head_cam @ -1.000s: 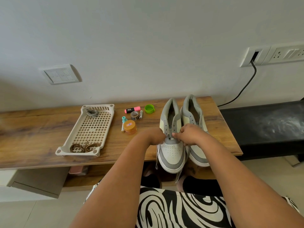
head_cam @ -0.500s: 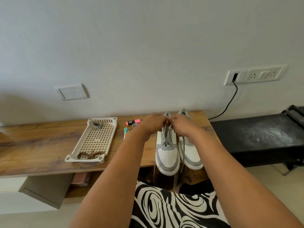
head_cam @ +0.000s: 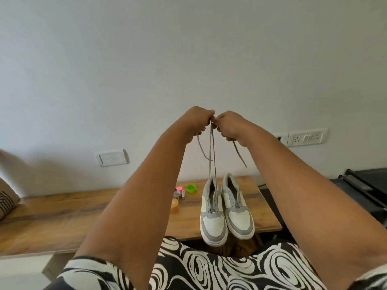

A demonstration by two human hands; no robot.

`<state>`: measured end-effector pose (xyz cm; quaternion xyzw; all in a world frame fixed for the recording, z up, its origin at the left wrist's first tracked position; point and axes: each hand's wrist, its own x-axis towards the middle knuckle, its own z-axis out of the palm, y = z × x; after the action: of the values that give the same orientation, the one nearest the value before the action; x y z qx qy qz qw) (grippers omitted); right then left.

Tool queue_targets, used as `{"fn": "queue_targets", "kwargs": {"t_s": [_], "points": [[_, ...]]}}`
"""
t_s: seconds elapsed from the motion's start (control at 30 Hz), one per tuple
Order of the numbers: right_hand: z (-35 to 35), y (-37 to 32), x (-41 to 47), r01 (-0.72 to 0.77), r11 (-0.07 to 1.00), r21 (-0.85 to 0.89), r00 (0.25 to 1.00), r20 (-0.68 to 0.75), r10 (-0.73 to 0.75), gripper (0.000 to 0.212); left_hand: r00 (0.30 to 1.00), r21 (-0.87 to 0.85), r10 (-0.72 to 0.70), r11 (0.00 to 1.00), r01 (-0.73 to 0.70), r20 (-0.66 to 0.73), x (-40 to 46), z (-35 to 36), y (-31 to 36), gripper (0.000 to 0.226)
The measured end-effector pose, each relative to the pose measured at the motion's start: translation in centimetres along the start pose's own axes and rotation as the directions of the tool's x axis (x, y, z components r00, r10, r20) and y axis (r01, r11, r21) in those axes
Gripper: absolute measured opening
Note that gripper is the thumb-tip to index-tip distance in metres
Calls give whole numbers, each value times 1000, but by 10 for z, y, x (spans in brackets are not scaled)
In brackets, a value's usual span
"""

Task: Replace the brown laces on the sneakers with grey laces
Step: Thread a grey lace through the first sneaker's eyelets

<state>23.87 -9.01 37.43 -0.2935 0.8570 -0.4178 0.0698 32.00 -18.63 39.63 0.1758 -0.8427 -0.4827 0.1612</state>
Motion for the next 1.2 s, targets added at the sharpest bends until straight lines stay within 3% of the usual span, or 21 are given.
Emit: {"fn": "queue_targets", "kwargs": {"t_s": [0.13,0.3,0.43,0.5,0.53,0.6,0.63,0.7,0.77,0.83,0.93,1.07,1.2], "points": [[-34,-37,-9,70,997,-41,996,-49,-72,29,995,40,90,995,-88,-52,-13,-23,42,26],[-65,-67,-26,142,948,-285,984,-64,-166,35,976,-85,208,973,-213,-68,-28,-42,81,27],[-88,-80,-35,180,920,-348,964,-121,-235,22,941,-36,300,950,-309,-156,-26,-56,97,27],[-97,-84,-38,205,918,-339,942,-188,-279,19,898,85,378,926,-369,-225,-20,-59,98,26],[-100,-86,-39,216,914,-342,929,-217,-301,18,853,249,453,885,-393,-261,-16,-61,97,24],[-102,-87,-40,231,904,-359,909,-252,-332,17,722,610,632,698,-374,-282,-13,-63,96,22],[-103,-87,-39,242,904,-352,898,-271,-346,17,663,698,700,614,-368,-266,-12,-63,96,21],[-105,-86,-36,276,910,-311,870,-321,-373,20,608,714,748,576,-398,-264,-12,-64,101,17],[-107,-84,-34,304,912,-275,841,-372,-392,25,594,644,746,618,-451,-300,-12,-64,105,10],[-108,-83,-33,324,913,-247,824,-401,-401,28,619,470,690,717,-515,-374,-10,-62,108,5],[-107,-82,-32,347,917,-197,817,-417,-399,27,730,-41,495,815,-579,-471,-10,-58,111,13],[-105,-78,-29,367,924,-109,813,-446,-375,22,852,-479,330,718,-506,-406,-13,-58,116,16],[-102,-77,-26,365,930,36,829,-468,-307,29,878,-609,288,636,-474,-382,-19,-57,122,6]]}}
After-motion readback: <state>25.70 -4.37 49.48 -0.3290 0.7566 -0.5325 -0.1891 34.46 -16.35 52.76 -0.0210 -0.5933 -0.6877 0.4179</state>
